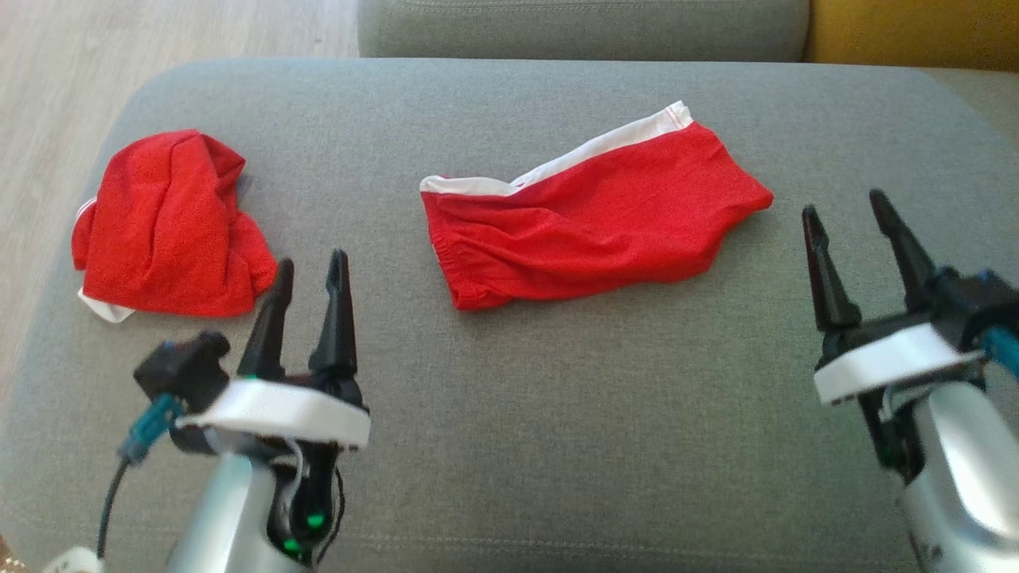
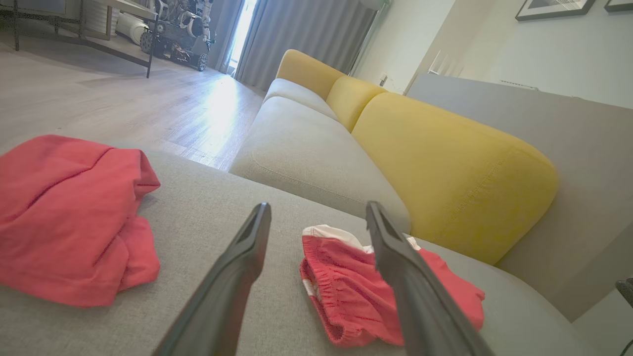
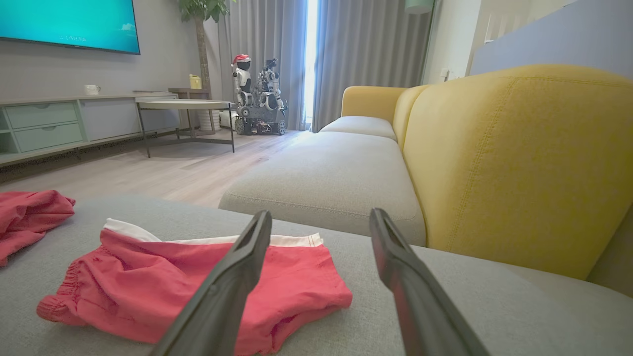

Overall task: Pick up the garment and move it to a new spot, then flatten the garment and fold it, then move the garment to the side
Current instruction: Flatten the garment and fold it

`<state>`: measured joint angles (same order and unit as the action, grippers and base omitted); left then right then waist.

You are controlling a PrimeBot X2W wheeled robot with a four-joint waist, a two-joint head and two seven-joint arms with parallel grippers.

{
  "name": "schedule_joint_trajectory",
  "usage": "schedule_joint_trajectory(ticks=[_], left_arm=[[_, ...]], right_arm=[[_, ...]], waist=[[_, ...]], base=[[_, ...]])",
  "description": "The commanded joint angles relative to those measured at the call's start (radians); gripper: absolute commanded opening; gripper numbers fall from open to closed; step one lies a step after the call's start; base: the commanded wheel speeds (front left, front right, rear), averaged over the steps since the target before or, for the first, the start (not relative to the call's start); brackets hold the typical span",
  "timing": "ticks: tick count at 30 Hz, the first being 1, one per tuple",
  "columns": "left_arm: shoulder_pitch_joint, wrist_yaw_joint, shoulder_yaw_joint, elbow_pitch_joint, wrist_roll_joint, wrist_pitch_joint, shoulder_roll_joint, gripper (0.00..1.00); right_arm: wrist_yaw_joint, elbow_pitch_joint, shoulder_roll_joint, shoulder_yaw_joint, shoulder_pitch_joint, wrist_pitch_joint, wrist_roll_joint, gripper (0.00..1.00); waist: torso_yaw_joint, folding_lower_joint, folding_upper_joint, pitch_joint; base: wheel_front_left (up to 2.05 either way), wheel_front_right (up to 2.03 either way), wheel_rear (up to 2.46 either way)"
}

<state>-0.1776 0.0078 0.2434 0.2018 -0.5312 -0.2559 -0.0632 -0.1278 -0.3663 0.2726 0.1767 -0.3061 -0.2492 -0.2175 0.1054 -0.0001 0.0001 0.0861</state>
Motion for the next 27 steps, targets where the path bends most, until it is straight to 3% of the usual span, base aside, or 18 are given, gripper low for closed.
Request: schedule_joint_trajectory(ticks=[1, 6, 18, 27], left_arm=[[-0.01, -0.01, -0.042, -0.042, 0.018, -0.006, -0.003, 1.0], [0.081, -0.035, -0.065, -0.069, 0.093, -0.006, 0.012, 1.0], [0.085, -0.03, -0.051, -0.091, 0.071, -0.006, 0.013, 1.0], [0.042, -0.013, -0.033, -0.107, 0.05, -0.006, 0.013, 1.0]], right_arm=[[-0.003, 0.05, -0.013, -0.001, 0.005, 0.0, 0.017, 1.0], [-0.003, 0.131, -0.077, -0.065, 0.11, 0.008, 0.099, 1.0], [-0.003, 0.18, -0.147, -0.138, 0.163, 0.053, 0.138, 1.0], [-0.003, 0.085, -0.198, -0.178, 0.064, 0.221, -0.164, 1.0]], waist=[[-0.002, 0.0001, -0.0001, -0.003], [-0.012, 0.0001, -0.0001, 0.002], [0.001, 0.0001, -0.0001, 0.025], [0.037, 0.0001, -0.0001, 0.094]], base=[[0.0, 0.0, 0.0], [0.0, 0.0, 0.0], [0.0, 0.0, 0.0], [0.0, 0.0, 0.0]])
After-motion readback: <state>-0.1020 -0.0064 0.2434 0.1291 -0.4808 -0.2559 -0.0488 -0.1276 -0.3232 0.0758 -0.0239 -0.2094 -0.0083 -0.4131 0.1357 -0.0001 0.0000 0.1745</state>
